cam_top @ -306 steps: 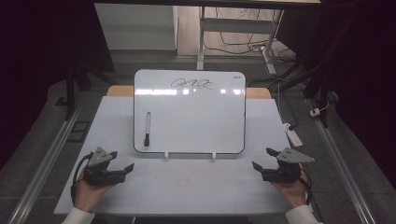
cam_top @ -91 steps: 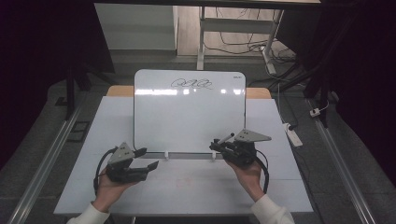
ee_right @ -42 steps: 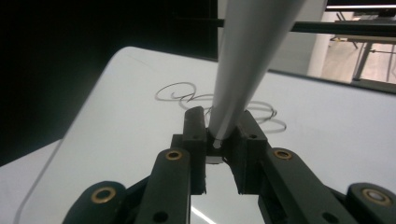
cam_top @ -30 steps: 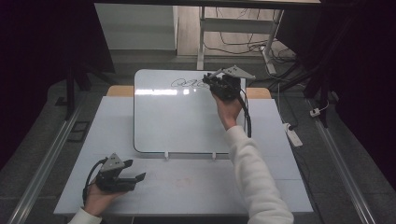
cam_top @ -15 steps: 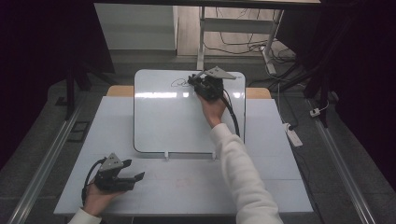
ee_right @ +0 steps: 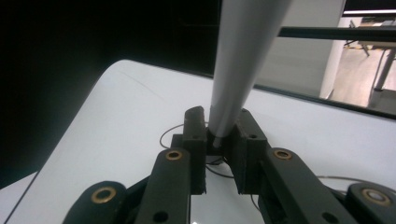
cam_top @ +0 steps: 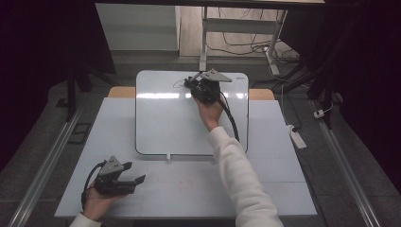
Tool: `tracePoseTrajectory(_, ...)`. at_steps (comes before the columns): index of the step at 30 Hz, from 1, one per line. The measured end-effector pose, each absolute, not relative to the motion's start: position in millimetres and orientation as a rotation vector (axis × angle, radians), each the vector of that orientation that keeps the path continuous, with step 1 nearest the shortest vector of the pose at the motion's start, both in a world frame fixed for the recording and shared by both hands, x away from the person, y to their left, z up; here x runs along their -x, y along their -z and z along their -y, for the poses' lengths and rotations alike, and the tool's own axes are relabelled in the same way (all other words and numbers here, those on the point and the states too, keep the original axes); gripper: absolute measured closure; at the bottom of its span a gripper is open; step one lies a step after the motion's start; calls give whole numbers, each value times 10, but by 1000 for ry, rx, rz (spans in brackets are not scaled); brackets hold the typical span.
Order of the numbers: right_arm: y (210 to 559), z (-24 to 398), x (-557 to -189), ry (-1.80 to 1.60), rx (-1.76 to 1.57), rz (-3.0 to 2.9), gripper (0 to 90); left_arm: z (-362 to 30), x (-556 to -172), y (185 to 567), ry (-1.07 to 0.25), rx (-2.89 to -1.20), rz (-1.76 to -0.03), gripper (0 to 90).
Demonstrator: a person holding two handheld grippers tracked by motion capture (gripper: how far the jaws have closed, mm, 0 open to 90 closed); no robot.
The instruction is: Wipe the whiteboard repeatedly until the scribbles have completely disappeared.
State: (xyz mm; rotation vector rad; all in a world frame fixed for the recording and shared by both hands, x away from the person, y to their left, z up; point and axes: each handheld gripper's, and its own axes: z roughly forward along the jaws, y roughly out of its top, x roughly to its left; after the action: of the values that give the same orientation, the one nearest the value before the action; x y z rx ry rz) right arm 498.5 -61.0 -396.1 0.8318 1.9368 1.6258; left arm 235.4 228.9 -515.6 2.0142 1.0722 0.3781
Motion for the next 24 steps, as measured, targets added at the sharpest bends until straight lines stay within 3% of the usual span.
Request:
tracePoseTrajectory(4, 3909, 707, -5042, -1661, -916, -1833, 775, -2307, -2340, 5154, -383, -2009, -1078, 261)
tracePoseTrajectory(10, 3987, 474, -4971, -1621, -773, -1947, 775, -2312, -2332, 5154, -388, -2008, -1084, 261)
tracePoseTrajectory(15, 3944, 587, -5039, -1671, -909, -1802, 775, -2324, -2313, 5145, -396, -2004, -1084, 261)
tracePoseTrajectory(20, 4039, 360, -4967, -1646, -747, -1944, 775, -2324, -2325, 5153, -394, -2006, -1088, 261)
tracePoseTrajectory(24, 3989, 475, -5025, -1678, -864, -1820, 775, -2326, -2314, 5144, -401, -2005, -1086, 261)
